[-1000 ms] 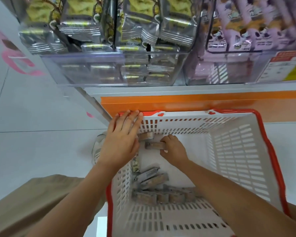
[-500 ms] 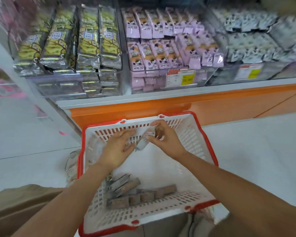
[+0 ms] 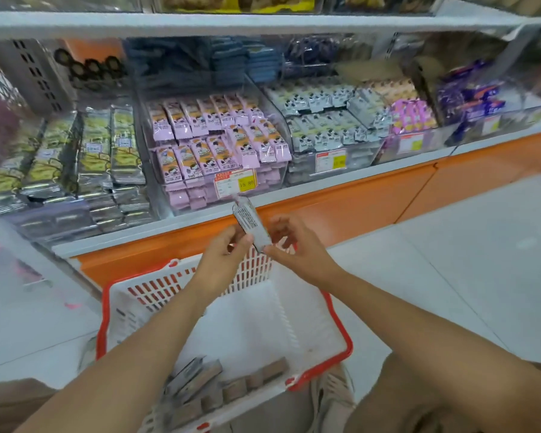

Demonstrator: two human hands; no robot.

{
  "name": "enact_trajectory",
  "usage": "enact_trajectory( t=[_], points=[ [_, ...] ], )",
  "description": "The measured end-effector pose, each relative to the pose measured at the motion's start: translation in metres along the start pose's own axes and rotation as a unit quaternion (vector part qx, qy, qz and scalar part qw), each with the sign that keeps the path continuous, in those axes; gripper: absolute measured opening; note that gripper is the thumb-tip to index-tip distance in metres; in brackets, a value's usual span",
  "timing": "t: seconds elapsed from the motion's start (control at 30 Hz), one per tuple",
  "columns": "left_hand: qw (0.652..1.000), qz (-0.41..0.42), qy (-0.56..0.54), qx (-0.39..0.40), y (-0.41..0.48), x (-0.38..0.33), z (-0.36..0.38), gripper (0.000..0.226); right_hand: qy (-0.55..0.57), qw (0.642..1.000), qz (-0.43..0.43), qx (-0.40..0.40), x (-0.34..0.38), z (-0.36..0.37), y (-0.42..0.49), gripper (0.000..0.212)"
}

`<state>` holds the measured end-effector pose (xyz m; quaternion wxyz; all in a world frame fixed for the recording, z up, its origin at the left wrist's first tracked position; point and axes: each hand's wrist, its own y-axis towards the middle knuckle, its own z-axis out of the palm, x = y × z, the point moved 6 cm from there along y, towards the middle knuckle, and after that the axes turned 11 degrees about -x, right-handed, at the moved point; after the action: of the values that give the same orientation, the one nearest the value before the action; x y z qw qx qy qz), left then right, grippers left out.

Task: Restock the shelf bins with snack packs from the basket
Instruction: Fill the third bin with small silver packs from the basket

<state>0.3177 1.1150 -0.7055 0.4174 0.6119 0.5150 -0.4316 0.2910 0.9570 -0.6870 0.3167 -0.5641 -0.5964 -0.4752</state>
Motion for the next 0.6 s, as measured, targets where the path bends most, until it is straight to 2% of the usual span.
enact_trajectory(
  t=[0.1, 0.17, 0.27, 0.33, 0.4, 0.5, 0.6],
  points=[
    [0.999, 0.031, 0.010, 0.020, 0.008, -0.025, 0.015, 0.022, -0.013, 0.999, -0.015, -0.025, 0.009, -0.024, 0.001, 0.033],
    [0.989, 0.116, 0.091, -0.006, 0.017, -0.045, 0.019, 0.032, -0.018, 0.998, -0.029, -0.059, 0.022, -0.044, 0.008, 0.030],
    [0.939, 0.243, 0.217, -0.114, 0.033, -0.076, 0.009, 0.041, -0.026, 0.990, -0.047, -0.132, 0.037, -0.086, 0.027, 0.030],
    [0.902, 0.282, 0.286, -0.161, 0.043, -0.090, 0.001, 0.044, -0.056, 0.979, -0.056, -0.186, 0.040, -0.117, 0.046, 0.028],
    [0.874, 0.285, 0.353, -0.173, 0.057, -0.087, -0.002, 0.052, -0.118, 0.965, -0.060, -0.228, 0.039, -0.146, 0.069, 0.025],
    [0.858, 0.252, 0.422, -0.152, 0.071, -0.070, -0.004, 0.063, -0.210, 0.938, -0.058, -0.270, 0.033, -0.181, 0.107, 0.023],
    [0.840, 0.259, 0.453, -0.146, 0.074, -0.061, -0.002, 0.065, -0.306, 0.907, -0.057, -0.285, 0.021, -0.201, 0.141, 0.024]
  ],
)
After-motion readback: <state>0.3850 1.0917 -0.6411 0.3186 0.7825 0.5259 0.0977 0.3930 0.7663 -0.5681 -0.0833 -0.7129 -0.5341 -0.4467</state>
